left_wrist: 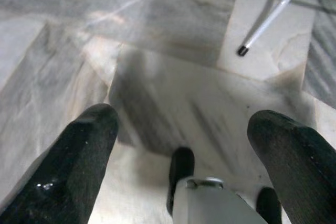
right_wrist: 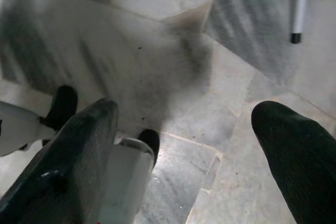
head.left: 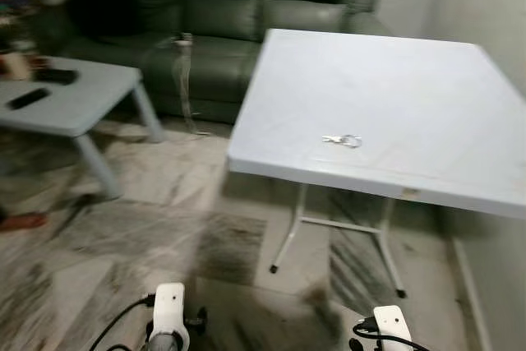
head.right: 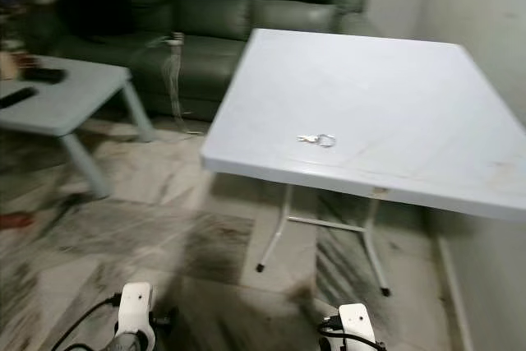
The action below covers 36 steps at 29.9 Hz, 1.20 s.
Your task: Hang keys on a hook
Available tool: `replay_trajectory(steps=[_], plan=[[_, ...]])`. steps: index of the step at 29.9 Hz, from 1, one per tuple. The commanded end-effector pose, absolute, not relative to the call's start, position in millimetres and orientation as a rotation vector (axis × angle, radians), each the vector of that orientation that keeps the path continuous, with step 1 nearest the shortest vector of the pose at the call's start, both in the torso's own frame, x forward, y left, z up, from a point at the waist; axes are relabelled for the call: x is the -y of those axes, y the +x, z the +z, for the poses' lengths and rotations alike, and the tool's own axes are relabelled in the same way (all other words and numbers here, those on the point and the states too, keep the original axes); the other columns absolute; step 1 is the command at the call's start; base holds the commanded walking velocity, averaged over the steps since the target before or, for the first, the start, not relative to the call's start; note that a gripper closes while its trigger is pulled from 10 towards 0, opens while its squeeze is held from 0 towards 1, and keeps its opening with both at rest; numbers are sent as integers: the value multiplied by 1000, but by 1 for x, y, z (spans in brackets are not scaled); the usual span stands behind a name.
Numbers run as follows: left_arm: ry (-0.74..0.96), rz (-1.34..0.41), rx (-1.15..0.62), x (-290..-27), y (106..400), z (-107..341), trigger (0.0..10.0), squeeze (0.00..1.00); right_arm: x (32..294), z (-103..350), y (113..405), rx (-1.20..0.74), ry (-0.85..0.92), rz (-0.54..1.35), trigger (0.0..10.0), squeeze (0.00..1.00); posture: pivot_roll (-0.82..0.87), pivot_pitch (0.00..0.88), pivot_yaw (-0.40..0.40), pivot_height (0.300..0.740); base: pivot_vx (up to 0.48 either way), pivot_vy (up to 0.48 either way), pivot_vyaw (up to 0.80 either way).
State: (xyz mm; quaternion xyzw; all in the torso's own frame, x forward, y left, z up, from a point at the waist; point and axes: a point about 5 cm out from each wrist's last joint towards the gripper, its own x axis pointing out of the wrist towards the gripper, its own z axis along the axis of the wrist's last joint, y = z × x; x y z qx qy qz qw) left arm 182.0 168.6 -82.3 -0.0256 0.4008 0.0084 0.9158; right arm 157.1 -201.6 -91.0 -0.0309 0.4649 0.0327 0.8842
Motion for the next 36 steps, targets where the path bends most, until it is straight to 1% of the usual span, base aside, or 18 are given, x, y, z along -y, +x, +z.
replay_trajectory(steps=[1,5,10,11,14,15,17,20,21,22,24,27,28,29,31,32,33,36], plan=[[-55,16,-836,-167,181,-83,10000,0,206,-91,156,-968,-52,38,10000,0,-6,0,-34,740,0,0,0],[-53,8,-834,-166,181,-83,10000,0,206,-90,158,-959,-50,39,10000,0,-6,0,-33,740,0,0,0],[-45,-73,-710,-158,200,-70,10000,0,199,-78,181,-832,-5,62,10000,0,-6,0,-32,740,0,0,0],[-45,-73,-710,-158,200,-70,10000,0,199,-78,181,-832,-5,62,10000,0,-6,0,-32,740,0,0,0],[-73,-126,-558,-150,222,-53,10000,0,192,-64,204,-689,29,112,10000,0,-7,0,-33,740,0,0,0],[-87,-157,-458,-144,235,-40,10000,0,186,-52,218,-594,42,148,10000,0,-8,0,-33,740,0,0,0],[-90,-164,-435,-143,238,-37,10000,0,185,-49,222,-572,44,156,10000,0,-8,0,-33,740,0,0,0],[-105,-201,-325,-139,248,-22,10000,0,179,-35,236,-462,71,196,10000,0,-6,0,-33,740,0,0,0],[-105,-201,-325,-139,248,-22,10000,0,179,-35,236,-462,71,196,10000,0,-6,0,-33,740,0,0,0],[-99,-234,-240,-136,252,-12,10000,0,175,-26,242,-381,79,230,10000,0,-3,0,-33,740,0,0,0],[-77,-275,-149,-133,251,-1,10000,0,171,-16,244,-301,64,295,10000,0,3,0,-34,740,0,0,0],[-64,-297,-108,-132,249,4,10000,0,169,-12,242,-264,49,337,10000,0,3,0,-34,740,0,0,0],[-59,-313,-80,-132,246,7,10000,0,167,-9,241,-239,39,370,10000,0,3,0,-34,740,0,0,0],[-48,-351,-21,-130,240,17,10000,0,162,4,239,-164,29,459,10000,0,6,0,-35,740,0,0,0],[-38,-373,18,-129,239,25,10000,0,159,14,240,-118,31,496,10000,0,6,0,-35,740,0,0,0],[-42,-400,66,-126,240,37,10000,0,154,30,246,-54,52,528,10000,0,8,0,-36,740,0,0,0],[-42,-400,66,-126,240,37,10000,0,154,30,246,-54,52,528,10000,0,8,0,-36,740,0,0,0],[-60,-412,145,-124,251,63,10000,0,148,62,266,55,116,511,10000,0,11,0,-38,740,0,0,0]])
